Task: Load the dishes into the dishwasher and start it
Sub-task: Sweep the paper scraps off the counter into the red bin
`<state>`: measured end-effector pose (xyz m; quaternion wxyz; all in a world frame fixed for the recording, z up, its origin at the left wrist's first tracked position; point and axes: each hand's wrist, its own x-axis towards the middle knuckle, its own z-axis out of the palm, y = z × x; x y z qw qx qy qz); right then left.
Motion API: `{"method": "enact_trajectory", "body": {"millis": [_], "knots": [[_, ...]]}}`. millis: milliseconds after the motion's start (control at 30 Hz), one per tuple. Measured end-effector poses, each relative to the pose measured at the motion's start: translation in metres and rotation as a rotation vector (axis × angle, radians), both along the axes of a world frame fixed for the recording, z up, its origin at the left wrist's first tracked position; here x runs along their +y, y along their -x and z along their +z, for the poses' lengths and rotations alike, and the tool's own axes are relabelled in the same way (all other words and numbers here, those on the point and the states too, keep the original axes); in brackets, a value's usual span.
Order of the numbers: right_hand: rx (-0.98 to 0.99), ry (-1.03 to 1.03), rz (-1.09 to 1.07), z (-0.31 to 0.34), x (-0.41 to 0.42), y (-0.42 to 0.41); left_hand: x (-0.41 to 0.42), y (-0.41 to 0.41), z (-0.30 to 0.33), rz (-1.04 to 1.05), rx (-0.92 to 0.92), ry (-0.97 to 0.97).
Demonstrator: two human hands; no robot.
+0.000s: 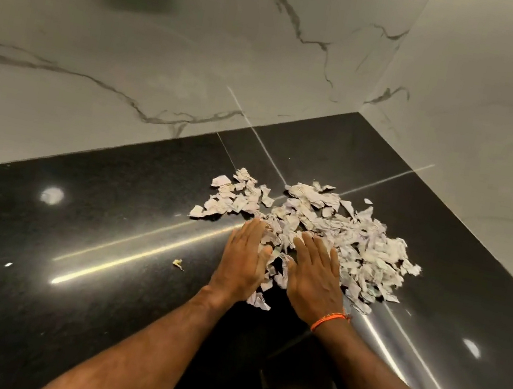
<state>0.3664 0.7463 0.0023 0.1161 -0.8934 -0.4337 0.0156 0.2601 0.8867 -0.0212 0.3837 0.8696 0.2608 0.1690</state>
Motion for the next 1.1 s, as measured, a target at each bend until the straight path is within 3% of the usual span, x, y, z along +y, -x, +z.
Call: {"method": "enact_trajectory", "body": {"millis": [133, 367, 567, 733, 867, 967, 1100], "knots": [[0.053, 0.003, 0.074, -0.006, -0.005, 0.020, 0.012, 0.005, 0.006, 0.095, -0.090, -0.041], [-0.062, 0.126, 0.267, -0.032, 0.021, 0.034, 0.041, 0.056, -0.003, 0.267, 0.068, -0.169], [-0.008, 0.101, 0.040, -0.033, 0.027, -0.004, 0.014, 0.104, -0.014, 0.399, 0.465, -0.274], [-0.082, 0.069, 0.205, -0.030, 0.023, -0.005, -0.008, 0.083, -0.015, 0.341, 0.628, -0.329], [-0.094, 0.114, 0.146, -0.029, 0.021, -0.022, -0.022, 0.049, -0.011, 0.161, 0.600, -0.300], [-0.072, 0.119, 0.132, -0.024, 0.011, -0.038, -0.022, 0.034, -0.003, 0.072, 0.456, -0.198], [-0.083, 0.067, 0.235, -0.015, 0.012, -0.040, -0.005, 0.038, 0.003, 0.208, 0.297, -0.211]]}}
